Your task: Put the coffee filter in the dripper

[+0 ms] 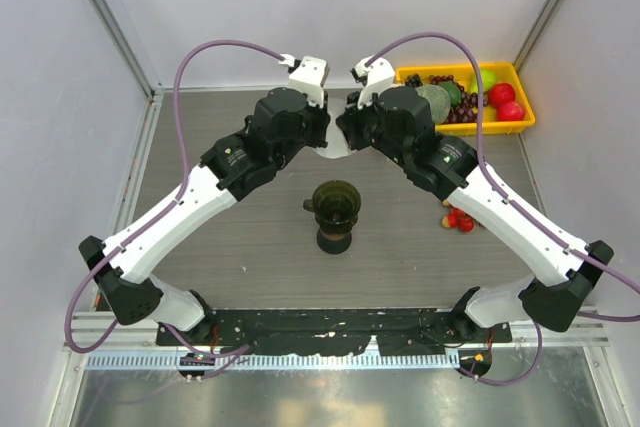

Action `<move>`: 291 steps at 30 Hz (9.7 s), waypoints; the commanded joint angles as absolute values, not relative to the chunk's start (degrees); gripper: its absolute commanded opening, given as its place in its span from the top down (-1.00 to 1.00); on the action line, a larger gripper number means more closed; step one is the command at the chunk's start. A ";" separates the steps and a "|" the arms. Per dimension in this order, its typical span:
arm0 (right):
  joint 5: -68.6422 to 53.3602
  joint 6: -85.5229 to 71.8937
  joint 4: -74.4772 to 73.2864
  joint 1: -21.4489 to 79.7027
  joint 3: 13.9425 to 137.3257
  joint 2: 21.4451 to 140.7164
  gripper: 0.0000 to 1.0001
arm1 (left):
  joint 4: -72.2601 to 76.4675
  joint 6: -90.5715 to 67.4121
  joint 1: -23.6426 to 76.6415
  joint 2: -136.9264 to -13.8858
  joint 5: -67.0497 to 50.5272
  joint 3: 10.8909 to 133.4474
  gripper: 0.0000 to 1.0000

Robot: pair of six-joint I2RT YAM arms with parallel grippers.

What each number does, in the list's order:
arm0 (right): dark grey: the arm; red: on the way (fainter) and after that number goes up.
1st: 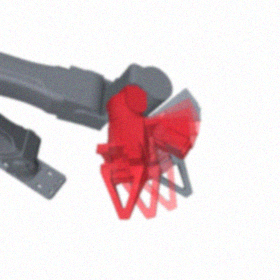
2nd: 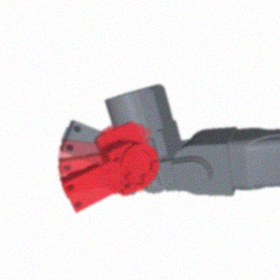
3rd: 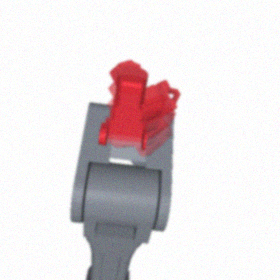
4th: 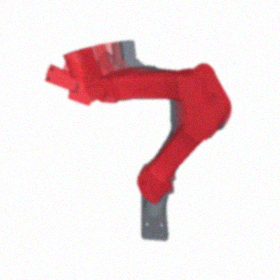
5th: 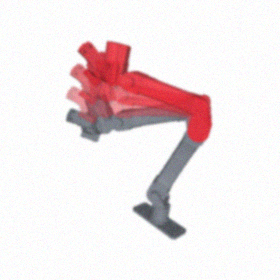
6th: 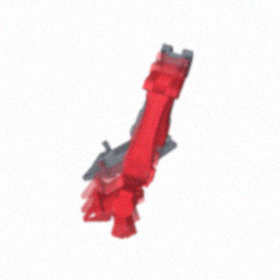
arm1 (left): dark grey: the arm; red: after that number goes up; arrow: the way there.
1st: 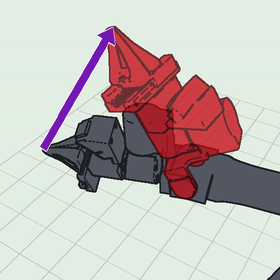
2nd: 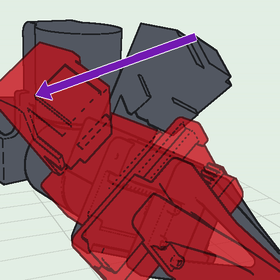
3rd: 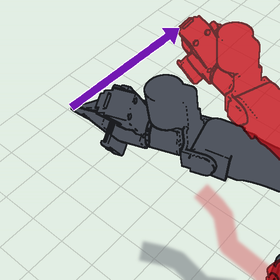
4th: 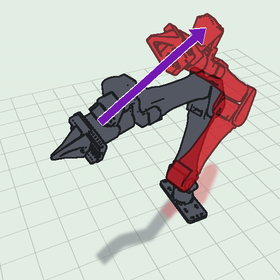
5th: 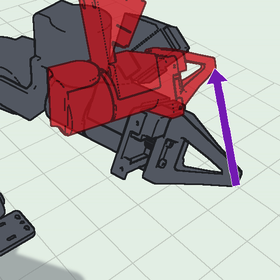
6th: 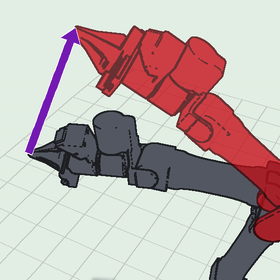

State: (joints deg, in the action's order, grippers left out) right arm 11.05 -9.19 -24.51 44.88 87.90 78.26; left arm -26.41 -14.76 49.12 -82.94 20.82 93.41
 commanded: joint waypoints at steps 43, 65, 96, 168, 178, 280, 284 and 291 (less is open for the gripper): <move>13.28 -6.59 -22.94 43.51 89.03 76.46 0.90 | -25.49 -18.63 47.20 -79.45 20.66 90.53 1.00; 8.87 -6.95 -23.47 42.72 90.00 77.34 0.90 | -24.87 -18.46 47.11 -79.81 14.94 91.06 0.35; 9.15 -6.77 -22.15 44.12 89.30 78.40 0.90 | -25.75 -20.21 47.20 -79.63 13.72 92.55 1.00; -19.07 16.26 -48.78 25.84 85.69 60.47 -0.92 | -74.71 2.11 42.28 -94.65 -22.85 114.43 0.53; -20.56 15.47 -48.87 25.22 85.52 60.21 -0.92 | -74.36 0.62 42.28 -99.93 -23.91 118.91 -0.16; -15.64 51.50 -57.57 48.87 91.93 95.62 0.21 | -27.16 -36.03 5.54 -66.71 -52.65 75.85 -0.18; -15.21 51.85 -57.48 48.87 91.85 96.68 0.21 | -26.89 -36.21 5.54 -66.62 -52.74 75.41 -0.18; -15.12 52.03 -57.48 48.78 91.85 98.09 0.23 | -26.37 -36.65 5.10 -66.71 -53.70 74.97 -0.18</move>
